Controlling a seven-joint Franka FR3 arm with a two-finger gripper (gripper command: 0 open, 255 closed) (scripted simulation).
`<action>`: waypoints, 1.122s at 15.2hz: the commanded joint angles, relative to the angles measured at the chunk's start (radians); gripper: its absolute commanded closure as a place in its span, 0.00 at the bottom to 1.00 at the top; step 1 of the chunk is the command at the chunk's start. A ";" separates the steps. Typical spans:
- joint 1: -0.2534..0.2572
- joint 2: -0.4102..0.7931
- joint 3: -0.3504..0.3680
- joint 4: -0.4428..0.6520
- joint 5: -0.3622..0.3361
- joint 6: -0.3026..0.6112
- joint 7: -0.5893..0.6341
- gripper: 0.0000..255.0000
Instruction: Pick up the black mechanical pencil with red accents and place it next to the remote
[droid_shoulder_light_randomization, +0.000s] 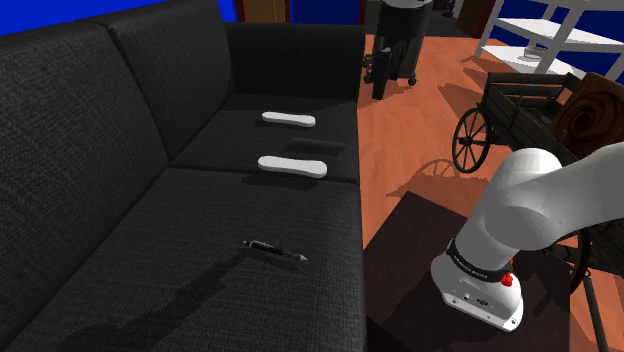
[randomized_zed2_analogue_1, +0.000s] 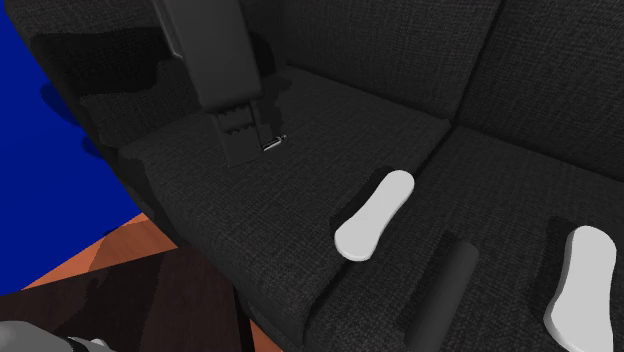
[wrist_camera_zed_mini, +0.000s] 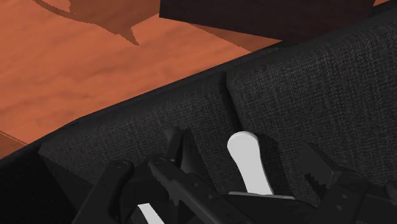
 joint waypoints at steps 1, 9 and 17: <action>0.000 0.000 0.000 0.000 0.000 0.000 0.000 0.00; 0.054 0.170 0.123 -0.012 0.074 0.099 0.103 0.00; 0.100 0.387 0.242 0.034 0.119 0.194 0.206 0.00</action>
